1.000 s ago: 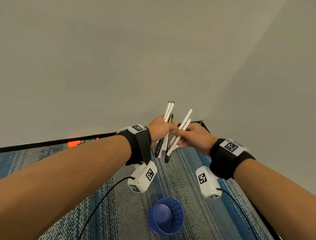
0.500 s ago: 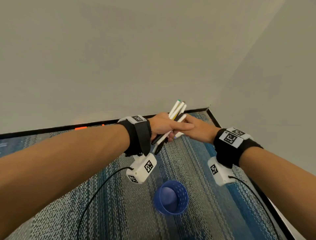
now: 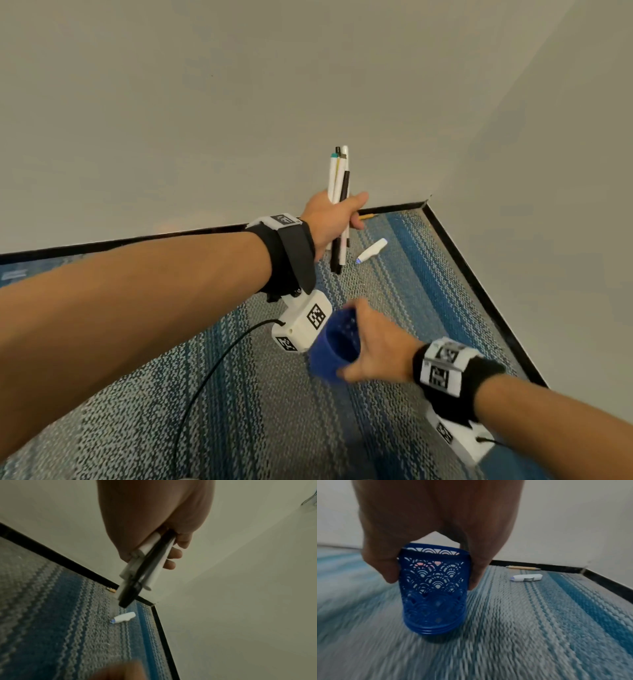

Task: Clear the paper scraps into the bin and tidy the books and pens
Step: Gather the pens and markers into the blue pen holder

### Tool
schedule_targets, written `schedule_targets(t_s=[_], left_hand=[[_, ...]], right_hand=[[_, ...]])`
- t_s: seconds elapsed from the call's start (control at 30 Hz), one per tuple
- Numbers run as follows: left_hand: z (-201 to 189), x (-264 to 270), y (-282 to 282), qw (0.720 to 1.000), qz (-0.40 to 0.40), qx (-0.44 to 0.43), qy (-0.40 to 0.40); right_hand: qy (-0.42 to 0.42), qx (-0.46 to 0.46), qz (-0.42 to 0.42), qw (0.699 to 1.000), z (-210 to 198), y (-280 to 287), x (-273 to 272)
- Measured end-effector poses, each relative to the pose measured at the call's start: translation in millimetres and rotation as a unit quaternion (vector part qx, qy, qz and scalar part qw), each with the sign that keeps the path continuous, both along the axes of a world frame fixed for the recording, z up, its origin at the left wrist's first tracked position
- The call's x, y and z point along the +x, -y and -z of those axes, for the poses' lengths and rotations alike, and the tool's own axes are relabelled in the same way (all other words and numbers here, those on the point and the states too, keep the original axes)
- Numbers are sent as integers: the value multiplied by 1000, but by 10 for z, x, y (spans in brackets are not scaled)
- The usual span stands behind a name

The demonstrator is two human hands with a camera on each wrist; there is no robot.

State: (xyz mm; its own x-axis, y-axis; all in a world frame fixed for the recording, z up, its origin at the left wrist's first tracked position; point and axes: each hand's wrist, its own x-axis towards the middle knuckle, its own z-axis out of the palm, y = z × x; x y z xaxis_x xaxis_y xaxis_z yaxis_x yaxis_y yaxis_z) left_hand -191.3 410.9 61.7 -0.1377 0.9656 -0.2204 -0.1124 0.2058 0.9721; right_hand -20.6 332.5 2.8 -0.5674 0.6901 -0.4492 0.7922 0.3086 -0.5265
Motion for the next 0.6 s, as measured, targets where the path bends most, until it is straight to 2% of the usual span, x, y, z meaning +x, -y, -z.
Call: schedule_targets(t_s=[0.1,0.3,0.47,0.6], left_hand=[[-51,154,80,999,37,11,-10],[80,127,181,995,46,56,-69],[87,31,237,989,67,75,-112],[158,-148,183,958,186,77,-204]], right_hand=[[-45,5,96,994,-156,-351,-91],[-219,-38,177,959,-389,-701,-216],[-244,-30,182,952,-446,-712,-317],[-250,7,152,956,-324,-701,-392]])
